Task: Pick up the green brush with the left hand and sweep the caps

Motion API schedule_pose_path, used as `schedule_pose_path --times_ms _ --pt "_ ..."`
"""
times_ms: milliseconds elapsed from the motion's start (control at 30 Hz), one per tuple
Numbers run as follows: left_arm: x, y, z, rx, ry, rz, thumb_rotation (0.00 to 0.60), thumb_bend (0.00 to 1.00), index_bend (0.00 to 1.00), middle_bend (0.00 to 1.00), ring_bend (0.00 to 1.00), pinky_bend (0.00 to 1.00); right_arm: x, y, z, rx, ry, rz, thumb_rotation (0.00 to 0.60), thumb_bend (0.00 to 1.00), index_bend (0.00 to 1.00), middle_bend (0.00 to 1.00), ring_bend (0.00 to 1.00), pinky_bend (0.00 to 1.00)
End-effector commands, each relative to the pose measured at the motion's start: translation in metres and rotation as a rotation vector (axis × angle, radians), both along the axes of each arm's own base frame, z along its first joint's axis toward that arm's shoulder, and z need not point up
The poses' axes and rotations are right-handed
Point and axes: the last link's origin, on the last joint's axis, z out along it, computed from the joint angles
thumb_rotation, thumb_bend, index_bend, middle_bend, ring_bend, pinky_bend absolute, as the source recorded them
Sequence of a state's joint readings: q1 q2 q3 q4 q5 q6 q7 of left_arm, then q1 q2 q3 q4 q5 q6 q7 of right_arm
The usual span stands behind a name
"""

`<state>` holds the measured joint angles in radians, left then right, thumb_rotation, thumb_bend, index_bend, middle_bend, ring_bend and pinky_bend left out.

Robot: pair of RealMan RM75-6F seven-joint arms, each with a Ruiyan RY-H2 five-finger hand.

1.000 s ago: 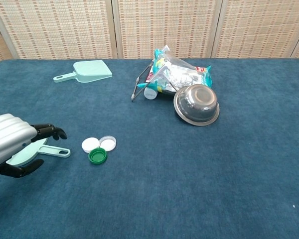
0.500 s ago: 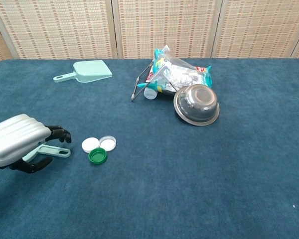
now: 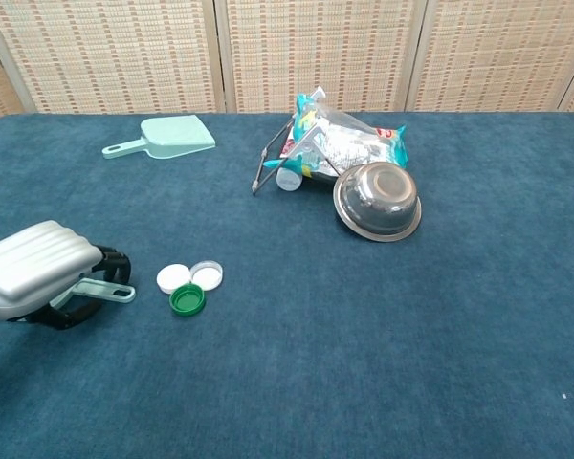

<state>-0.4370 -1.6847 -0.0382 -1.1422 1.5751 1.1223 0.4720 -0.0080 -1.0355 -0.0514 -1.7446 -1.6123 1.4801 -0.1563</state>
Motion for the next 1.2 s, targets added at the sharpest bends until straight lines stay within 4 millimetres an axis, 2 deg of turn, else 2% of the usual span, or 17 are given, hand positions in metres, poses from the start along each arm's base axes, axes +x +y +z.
schedule_pose_path --times_ms 33,133,267,367,467,700,800,900,1200 --pt "-0.001 0.001 -0.002 0.007 0.005 -0.006 0.6 0.43 0.41 0.46 0.81 0.92 0.0 0.0 0.0 -0.001 0.001 -0.001 0.6 0.21 0.0 0.0 0.0 0.0" --pt "-0.002 0.002 -0.001 0.017 0.007 -0.011 0.6 0.43 0.45 0.5 0.82 0.93 0.0 -0.001 0.0 -0.001 0.001 -0.002 0.6 0.21 0.0 0.0 0.0 0.0" --pt "0.002 0.002 0.001 0.05 -0.022 -0.045 0.6 0.44 0.55 0.61 0.84 0.97 0.0 0.0 -0.001 0.001 0.003 -0.001 0.6 0.21 0.0 0.0 0.0 0.0" --pt "0.01 0.001 0.007 0.095 -0.114 -0.079 0.6 0.52 0.69 0.76 0.85 0.99 0.0 0.0 -0.002 0.004 0.004 0.0 0.6 0.21 0.0 0.0 0.0 0.0" --pt "0.017 -0.002 0.015 0.118 -0.275 -0.109 0.6 0.61 0.77 0.86 0.86 1.0 0.0 0.0 -0.002 0.006 0.005 -0.002 0.6 0.21 0.0 0.0 0.0 0.0" --pt "0.031 -0.001 0.042 0.024 -0.963 -0.07 0.6 0.72 0.78 0.9 0.86 1.0 0.001 0.001 -0.004 0.011 0.006 -0.001 0.6 0.21 0.0 0.0 0.0 0.0" --pt "0.029 0.002 0.046 -0.005 -1.123 -0.048 0.6 0.74 0.79 0.9 0.85 1.0 0.001 0.001 -0.004 0.011 0.005 0.001 0.6 0.21 0.0 0.0 0.0 0.0" --pt "0.027 0.005 0.044 -0.006 -1.166 -0.049 0.6 0.75 0.79 0.9 0.85 1.0 0.002 0.002 -0.004 0.013 0.005 0.004 0.6 0.21 0.0 0.0 0.0 0.0" --pt "0.028 0.014 0.018 -0.068 -1.186 0.011 0.6 0.75 0.79 0.91 0.85 1.0 0.002 0.002 -0.002 0.009 0.0 0.006 0.6 0.21 0.0 0.0 0.0 0.0"
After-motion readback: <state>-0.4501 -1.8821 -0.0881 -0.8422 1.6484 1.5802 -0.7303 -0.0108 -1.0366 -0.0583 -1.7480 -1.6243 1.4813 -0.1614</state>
